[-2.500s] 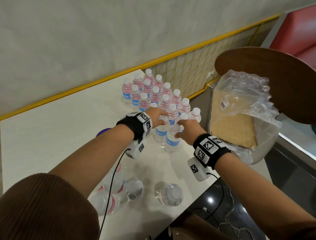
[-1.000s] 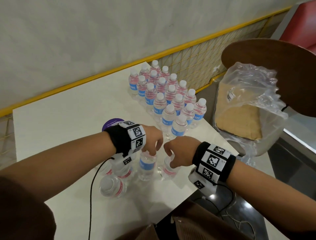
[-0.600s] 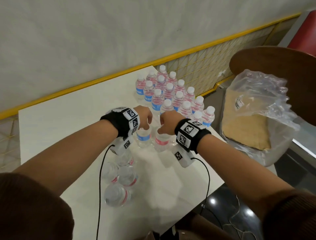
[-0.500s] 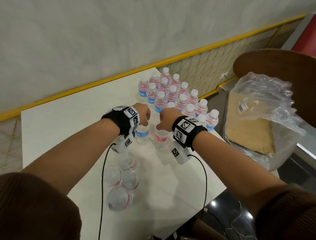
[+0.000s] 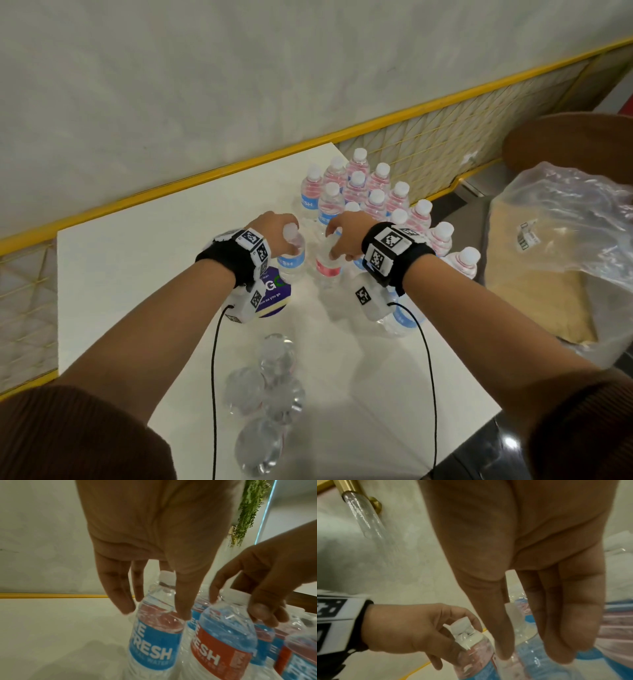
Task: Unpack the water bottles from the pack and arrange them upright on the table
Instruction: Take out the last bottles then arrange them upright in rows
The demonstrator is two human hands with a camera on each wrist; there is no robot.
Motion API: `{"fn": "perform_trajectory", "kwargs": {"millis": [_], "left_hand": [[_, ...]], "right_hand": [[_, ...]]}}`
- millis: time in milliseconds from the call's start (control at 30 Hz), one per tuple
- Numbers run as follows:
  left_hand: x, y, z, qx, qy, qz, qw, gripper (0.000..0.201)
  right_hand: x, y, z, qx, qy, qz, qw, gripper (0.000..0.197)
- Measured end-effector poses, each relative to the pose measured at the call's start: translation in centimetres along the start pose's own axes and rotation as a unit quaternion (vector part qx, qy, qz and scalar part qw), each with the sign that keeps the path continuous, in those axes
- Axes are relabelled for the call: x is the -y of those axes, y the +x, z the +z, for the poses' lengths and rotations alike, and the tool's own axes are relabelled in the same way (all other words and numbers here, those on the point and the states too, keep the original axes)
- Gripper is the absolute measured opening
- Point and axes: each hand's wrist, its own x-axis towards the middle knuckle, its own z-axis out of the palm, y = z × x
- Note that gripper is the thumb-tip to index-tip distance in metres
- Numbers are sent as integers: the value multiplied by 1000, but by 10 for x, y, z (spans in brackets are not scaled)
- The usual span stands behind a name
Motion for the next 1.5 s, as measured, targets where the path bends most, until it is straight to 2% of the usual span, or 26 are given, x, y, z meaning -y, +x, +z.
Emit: {"fn": "perform_trajectory", "kwargs": {"millis": [100, 200, 333, 500, 667, 800, 933, 1033, 1233, 1400, 1500], "left_hand": [[4, 9, -4, 5, -48, 2, 999, 41], [1, 22, -10, -13, -48, 7, 999, 39], [4, 39, -12, -49, -65, -10, 997, 46], [10, 52, -12, -77, -123, -26, 989, 55], [16, 59, -10, -64, -160, -32, 984, 51], [20, 65, -9, -78, -189, -35, 978, 45], [25, 69, -7, -75, -224, -31, 971, 42], [31, 70, -11, -61, -270, -33, 960, 41], [34, 74, -13, -92, -228, -9, 969, 42], [34, 75, -10, -110, -218, 19, 970, 38], [36, 79, -9, -105, -220, 14, 970, 37]], "right_hand": [[0, 6, -4, -22, 19, -1, 1000, 49], [2, 14, -6, -50, 11, -6, 999, 49], [8, 26, -4, -87, 14, -12, 996, 46], [15, 42, -4, -113, 54, 1, 992, 53], [14, 49, -7, -95, 65, 3, 993, 56], [15, 52, -10, -99, 28, 0, 995, 50], [17, 52, -13, -69, 32, -6, 997, 56], [18, 53, -19, -61, 59, 0, 996, 50], [25, 52, -18, -63, 57, 9, 996, 46], [26, 53, -22, -33, 32, -16, 999, 57], [25, 52, -25, -38, 22, -8, 999, 50]]}}
